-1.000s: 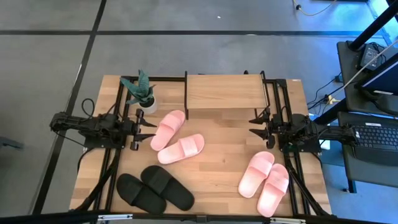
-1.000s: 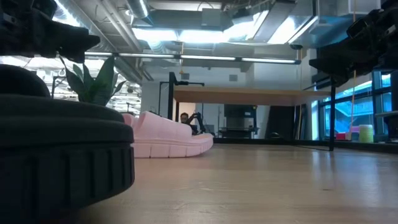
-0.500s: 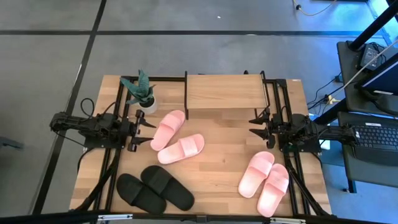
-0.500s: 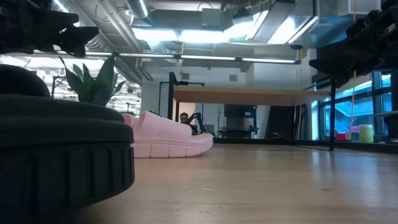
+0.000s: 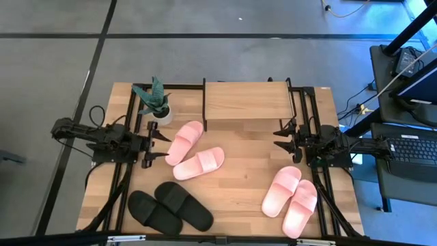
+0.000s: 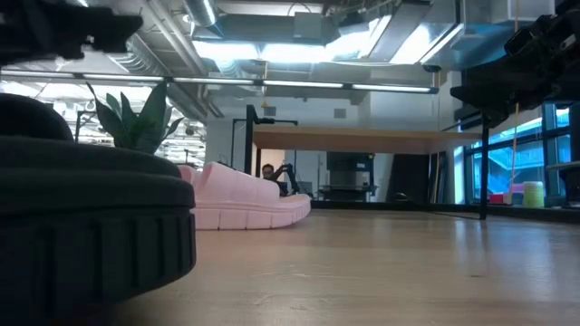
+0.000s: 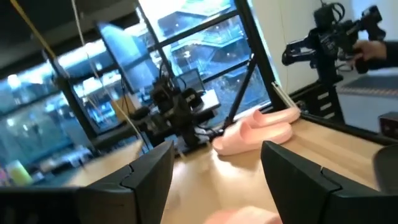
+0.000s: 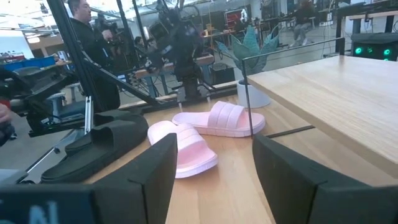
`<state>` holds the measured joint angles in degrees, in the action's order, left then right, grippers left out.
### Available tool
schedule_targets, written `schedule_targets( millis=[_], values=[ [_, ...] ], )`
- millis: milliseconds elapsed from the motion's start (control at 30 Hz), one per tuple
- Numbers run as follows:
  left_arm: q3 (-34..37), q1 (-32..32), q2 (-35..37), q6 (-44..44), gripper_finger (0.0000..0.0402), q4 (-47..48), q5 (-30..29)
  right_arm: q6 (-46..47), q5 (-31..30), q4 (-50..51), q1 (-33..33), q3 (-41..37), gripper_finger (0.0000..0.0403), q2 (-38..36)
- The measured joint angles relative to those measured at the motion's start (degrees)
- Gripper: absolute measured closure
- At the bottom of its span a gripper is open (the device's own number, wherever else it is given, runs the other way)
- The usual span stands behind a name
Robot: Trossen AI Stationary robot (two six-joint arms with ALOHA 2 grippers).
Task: Pick and place slides into the shelf
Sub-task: Put the pink slipper on the shelf
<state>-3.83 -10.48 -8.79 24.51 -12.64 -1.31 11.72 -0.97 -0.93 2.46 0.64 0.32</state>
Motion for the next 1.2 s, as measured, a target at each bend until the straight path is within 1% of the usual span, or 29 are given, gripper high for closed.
schedule_targets(
  millis=[133,200,267,367,433,467,600,800,933,1200],
  values=[
    [-6.4,-2.3,-9.0,5.4,0.0168,1.8,-2.2,0.0,-2.5,-0.4,0.0,0.0,0.0192,0.0],
    [-10.3,-3.2,-14.5,7.4,0.0169,5.1,-5.2,0.1,-4.4,-0.9,0.0,0.0,0.0192,0.0],
    [-14.0,-3.9,-19.7,9.0,0.0169,10.7,-11.0,0.8,-5.5,-1.5,0.0,0.0,0.0192,0.0],
    [-18.9,-4.2,-26.6,9.2,0.0169,20.2,-22.5,3.0,-5.4,-1.5,0.0,0.0,0.0192,0.0],
    [-21.4,-4.1,-30.5,7.8,0.0169,24.5,-27.6,4.6,-5.4,-1.2,0.0,0.0,0.0192,0.0],
    [-22.3,-4.1,-32.3,7.1,0.0169,25.7,-28.8,5.1,-5.4,-1.1,0.0,0.0,0.0192,0.0],
    [-24.5,-3.8,-38.9,5.8,0.0169,26.8,-29.1,6.1,-5.4,-1.0,0.0,0.0,0.0192,0.0],
    [-24.7,-3.8,-46.7,5.7,0.0169,27.6,-29.4,6.1,-5.5,-1.0,0.0,0.0,0.0192,0.0],
    [-24.7,-3.5,-51.0,5.9,0.0169,27.6,-32.8,6.0,-5.4,-1.0,0.0,0.0,0.0192,0.0],
    [-24.7,2.3,-57.8,4.5,0.0169,27.3,-33.2,6.1,-5.5,-0.9,0.0,0.0,0.0192,0.0]
  ],
)
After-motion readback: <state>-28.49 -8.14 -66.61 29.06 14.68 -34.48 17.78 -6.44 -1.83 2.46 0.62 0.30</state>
